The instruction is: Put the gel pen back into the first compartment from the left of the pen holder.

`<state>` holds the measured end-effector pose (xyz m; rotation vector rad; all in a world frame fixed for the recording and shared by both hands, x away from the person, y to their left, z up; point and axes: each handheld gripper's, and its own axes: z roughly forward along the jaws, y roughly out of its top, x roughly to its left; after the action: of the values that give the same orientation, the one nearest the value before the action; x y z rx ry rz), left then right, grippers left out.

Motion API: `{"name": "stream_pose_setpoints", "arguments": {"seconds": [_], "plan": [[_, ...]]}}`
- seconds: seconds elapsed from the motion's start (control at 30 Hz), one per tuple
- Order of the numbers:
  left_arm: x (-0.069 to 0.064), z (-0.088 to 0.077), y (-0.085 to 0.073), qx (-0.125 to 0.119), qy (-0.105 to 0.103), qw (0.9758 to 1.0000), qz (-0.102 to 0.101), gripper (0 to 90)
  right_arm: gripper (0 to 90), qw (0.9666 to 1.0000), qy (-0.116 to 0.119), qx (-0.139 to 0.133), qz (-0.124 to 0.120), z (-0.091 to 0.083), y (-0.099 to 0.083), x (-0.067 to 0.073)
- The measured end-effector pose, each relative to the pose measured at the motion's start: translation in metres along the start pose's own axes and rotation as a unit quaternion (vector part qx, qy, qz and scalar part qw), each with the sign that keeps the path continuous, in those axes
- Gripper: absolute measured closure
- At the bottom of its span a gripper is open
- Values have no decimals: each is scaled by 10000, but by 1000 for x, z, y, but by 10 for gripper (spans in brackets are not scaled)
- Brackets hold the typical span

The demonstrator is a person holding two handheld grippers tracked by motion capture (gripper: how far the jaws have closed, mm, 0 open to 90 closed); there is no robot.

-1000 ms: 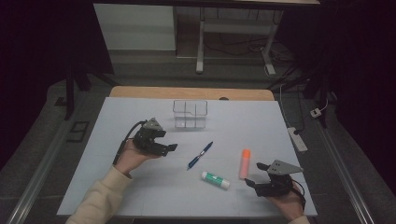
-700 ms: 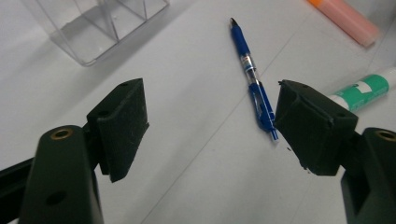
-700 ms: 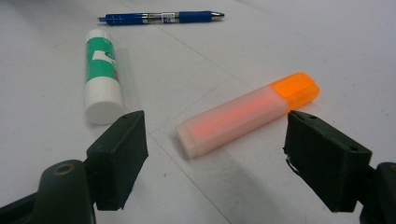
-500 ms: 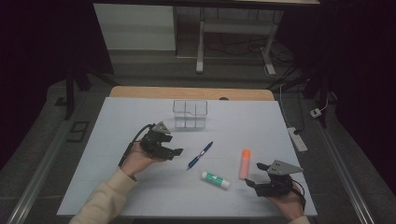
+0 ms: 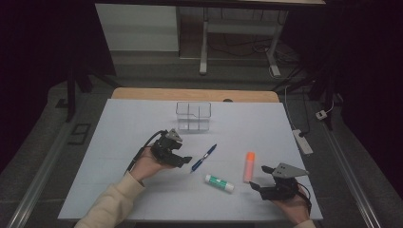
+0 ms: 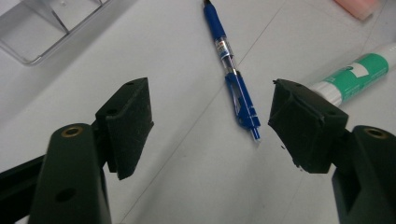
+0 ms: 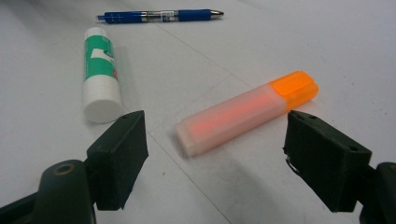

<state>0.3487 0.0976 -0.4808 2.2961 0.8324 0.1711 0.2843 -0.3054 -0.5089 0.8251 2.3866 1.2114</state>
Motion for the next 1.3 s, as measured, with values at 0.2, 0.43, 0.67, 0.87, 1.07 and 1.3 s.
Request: {"name": "stream_pose_setpoints", "arguments": {"seconds": [0.2, 0.43, 0.67, 0.87, 1.07, 1.3], "plan": [[-4, 6, 5, 25, -28, 10000, -6, 311, 210, 10000, -3, 0, 3, 0, 0, 0], [-12, 23, 18, 82, -96, 9999, 4, 327, 210, 10000, -45, -17, 0, -2, 1, 1], [-19, 44, 28, 216, -142, 9997, 52, 338, 210, 10000, -48, -13, -16, -2, 1, 1], [-20, 59, 33, 261, -116, 9996, 23, 357, 210, 10000, -52, -4, -15, -1, 1, 1], [-18, 70, 39, 256, -42, 9997, -39, 394, 210, 10000, -42, 13, -13, 0, 0, 0], [-15, 80, 48, 277, 178, 9994, -57, 455, 210, 10000, -11, -22, 22, -1, 0, -1]]}}
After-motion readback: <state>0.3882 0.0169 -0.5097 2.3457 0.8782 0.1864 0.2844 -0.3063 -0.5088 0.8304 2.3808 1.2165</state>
